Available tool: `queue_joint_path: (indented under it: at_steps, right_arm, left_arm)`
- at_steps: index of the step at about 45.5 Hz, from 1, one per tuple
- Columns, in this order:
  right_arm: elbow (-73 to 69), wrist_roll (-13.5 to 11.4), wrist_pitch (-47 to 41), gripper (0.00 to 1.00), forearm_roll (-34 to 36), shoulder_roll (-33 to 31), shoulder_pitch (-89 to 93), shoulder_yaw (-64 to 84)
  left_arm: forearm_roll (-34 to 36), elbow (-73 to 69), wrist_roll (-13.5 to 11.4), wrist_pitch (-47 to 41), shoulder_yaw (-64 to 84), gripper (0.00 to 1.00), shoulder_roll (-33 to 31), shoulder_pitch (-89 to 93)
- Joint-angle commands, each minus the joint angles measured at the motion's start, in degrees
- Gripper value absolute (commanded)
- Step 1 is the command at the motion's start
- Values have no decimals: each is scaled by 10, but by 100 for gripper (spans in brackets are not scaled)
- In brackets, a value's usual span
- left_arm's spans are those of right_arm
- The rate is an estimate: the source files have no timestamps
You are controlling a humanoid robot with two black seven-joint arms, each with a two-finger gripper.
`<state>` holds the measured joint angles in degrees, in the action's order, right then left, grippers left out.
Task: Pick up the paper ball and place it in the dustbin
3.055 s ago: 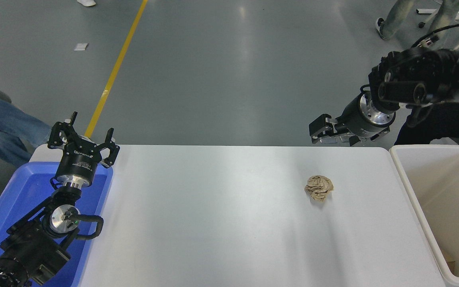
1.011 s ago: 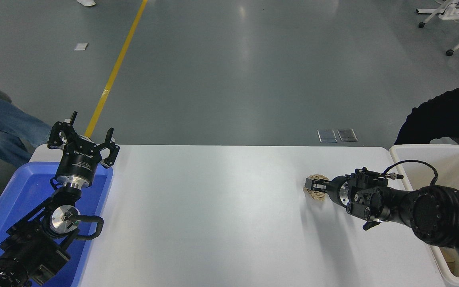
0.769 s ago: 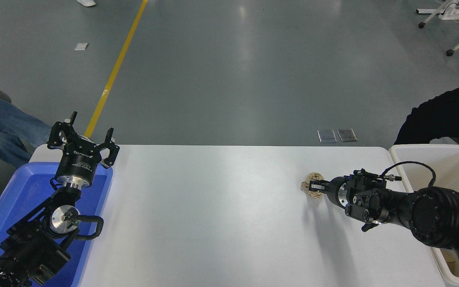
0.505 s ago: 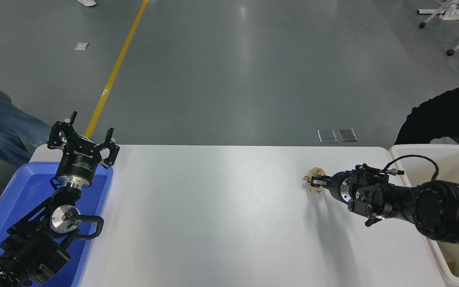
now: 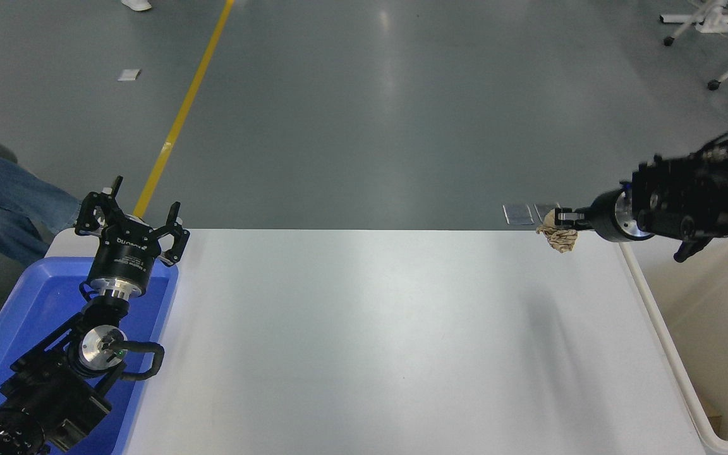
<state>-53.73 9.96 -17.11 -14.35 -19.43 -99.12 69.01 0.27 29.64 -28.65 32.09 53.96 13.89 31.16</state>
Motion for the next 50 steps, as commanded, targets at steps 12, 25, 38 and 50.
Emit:
queue_joint_path:
  at_steps: [12, 25, 38, 50]
  right_arm:
    - [-116, 1, -151, 0, -14, -17, -227, 24]
    - [-148, 1, -213, 0, -19, -17, -320, 17]
    - [-189, 1, -214, 0, -19, -18, -351, 19]
    - [-187, 0, -212, 0, -21, -14, -336, 20]
  left_arm:
    - [0, 0, 0, 0, 0, 98, 0, 0]
    - [0, 0, 0, 0, 0, 98, 0, 0]
    - [0, 0, -1, -1, 0, 98, 0, 0]
    - [0, 0, 0, 0, 0, 98, 0, 0]
